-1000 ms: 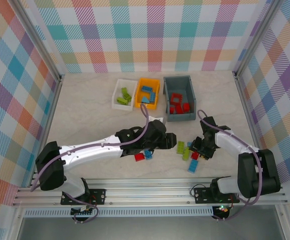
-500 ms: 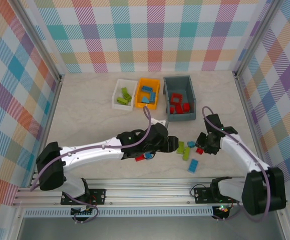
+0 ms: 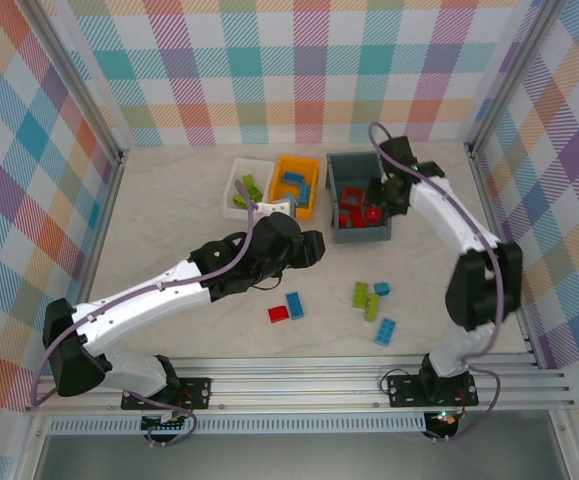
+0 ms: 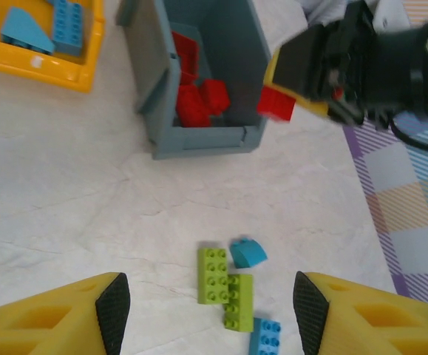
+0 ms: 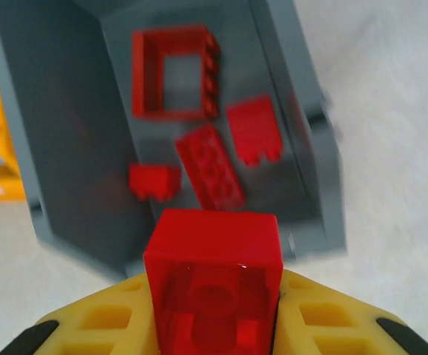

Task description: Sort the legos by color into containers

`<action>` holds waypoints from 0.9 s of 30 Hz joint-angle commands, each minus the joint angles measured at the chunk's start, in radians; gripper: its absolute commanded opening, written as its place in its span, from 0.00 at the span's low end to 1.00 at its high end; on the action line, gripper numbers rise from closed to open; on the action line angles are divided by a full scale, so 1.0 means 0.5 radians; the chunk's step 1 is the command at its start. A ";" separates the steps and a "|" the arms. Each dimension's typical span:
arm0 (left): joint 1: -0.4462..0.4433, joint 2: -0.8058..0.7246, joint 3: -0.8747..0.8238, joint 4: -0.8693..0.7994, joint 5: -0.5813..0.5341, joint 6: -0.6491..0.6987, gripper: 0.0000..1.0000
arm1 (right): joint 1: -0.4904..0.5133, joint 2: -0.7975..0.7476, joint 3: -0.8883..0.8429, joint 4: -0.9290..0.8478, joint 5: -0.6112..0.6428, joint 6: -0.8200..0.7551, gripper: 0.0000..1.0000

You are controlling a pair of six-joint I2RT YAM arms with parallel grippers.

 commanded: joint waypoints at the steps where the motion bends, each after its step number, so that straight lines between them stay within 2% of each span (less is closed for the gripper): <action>1: 0.008 -0.067 -0.054 -0.064 -0.056 -0.013 0.62 | 0.015 0.300 0.419 -0.226 0.221 -0.119 0.27; 6: 0.014 -0.066 -0.107 -0.023 -0.057 -0.034 0.62 | 0.042 0.792 1.085 -0.482 0.381 -0.149 0.27; 12: 0.026 -0.029 -0.084 -0.003 -0.046 -0.022 0.62 | 0.085 1.106 1.440 -0.517 0.385 -0.146 0.28; 20: 0.026 -0.036 -0.129 0.004 -0.019 -0.047 0.62 | 0.085 1.379 1.677 -0.578 0.244 -0.071 0.29; 23: 0.026 -0.061 -0.142 -0.035 -0.031 -0.061 0.62 | 0.090 1.379 1.651 -0.569 0.225 -0.042 0.34; 27: 0.026 -0.105 -0.140 -0.128 -0.061 -0.069 0.63 | 0.113 1.268 1.633 -0.554 0.241 -0.059 0.48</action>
